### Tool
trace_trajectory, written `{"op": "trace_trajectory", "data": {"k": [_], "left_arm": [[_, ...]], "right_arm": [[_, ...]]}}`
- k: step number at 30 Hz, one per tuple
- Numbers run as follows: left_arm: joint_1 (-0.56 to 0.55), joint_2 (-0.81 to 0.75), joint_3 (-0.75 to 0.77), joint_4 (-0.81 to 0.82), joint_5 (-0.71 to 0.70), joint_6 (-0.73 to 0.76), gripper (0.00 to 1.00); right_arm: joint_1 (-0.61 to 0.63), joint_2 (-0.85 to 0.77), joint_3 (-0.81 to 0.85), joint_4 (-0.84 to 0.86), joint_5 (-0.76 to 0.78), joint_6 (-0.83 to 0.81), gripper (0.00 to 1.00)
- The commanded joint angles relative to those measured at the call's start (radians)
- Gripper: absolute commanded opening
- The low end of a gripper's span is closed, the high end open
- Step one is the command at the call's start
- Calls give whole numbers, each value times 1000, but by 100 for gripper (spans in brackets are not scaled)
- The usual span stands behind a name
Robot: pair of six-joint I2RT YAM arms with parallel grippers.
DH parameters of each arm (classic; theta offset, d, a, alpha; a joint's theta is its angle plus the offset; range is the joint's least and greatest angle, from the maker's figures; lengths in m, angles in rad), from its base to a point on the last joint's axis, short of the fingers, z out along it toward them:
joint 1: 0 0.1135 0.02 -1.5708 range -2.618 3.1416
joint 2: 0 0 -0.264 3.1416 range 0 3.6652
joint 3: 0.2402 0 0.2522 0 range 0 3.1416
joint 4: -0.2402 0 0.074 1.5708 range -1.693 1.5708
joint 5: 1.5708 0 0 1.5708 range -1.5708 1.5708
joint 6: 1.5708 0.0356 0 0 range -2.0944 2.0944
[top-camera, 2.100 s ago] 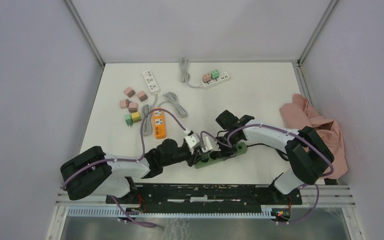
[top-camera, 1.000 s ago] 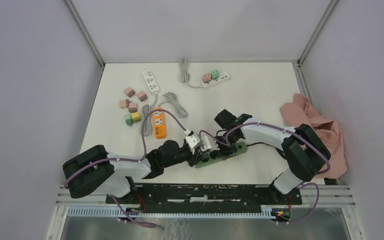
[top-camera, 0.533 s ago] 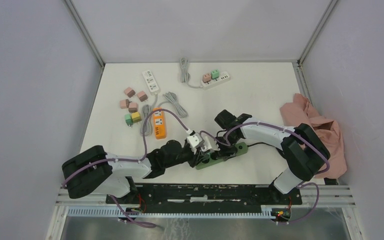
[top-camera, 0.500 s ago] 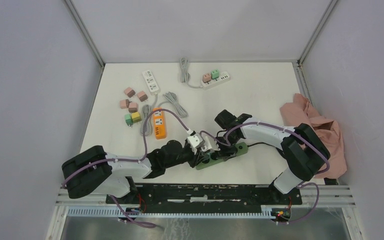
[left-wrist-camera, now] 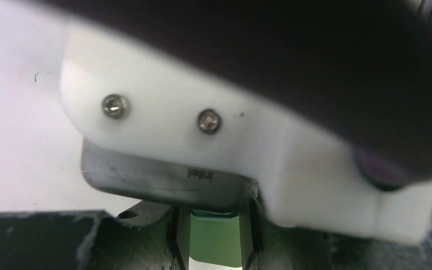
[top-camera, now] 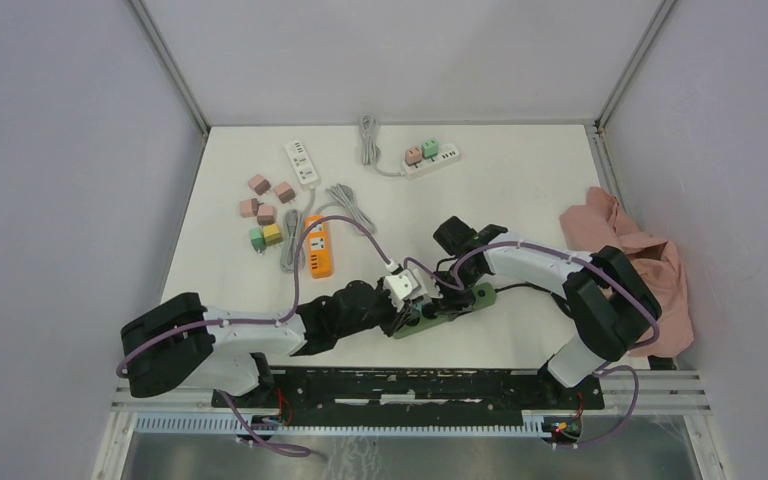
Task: Pull the plug off the socket
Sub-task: Remove the plug from the socket.
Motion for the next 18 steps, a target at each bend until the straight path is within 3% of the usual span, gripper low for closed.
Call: {"op": "trace_trajectory", "data": {"k": [1,4,10,15,18], "left_arm": [[-38,-11,101,-40,-106,22,3],[-22,-35,46,89,-24,-16,3],[-14,-35,54,58,-14,-27,3],[62,-12,44,89,109,-85,3],[155,3,16,193,271,-180,3]], "right_arm": [[12,14,21,-1,119,69,0],[12,11,23,-5,121,66,0],[5,7,24,-16,105,55,0],[4,4,26,-37,99,29,0],[2,6,27,-46,104,20,0]]}}
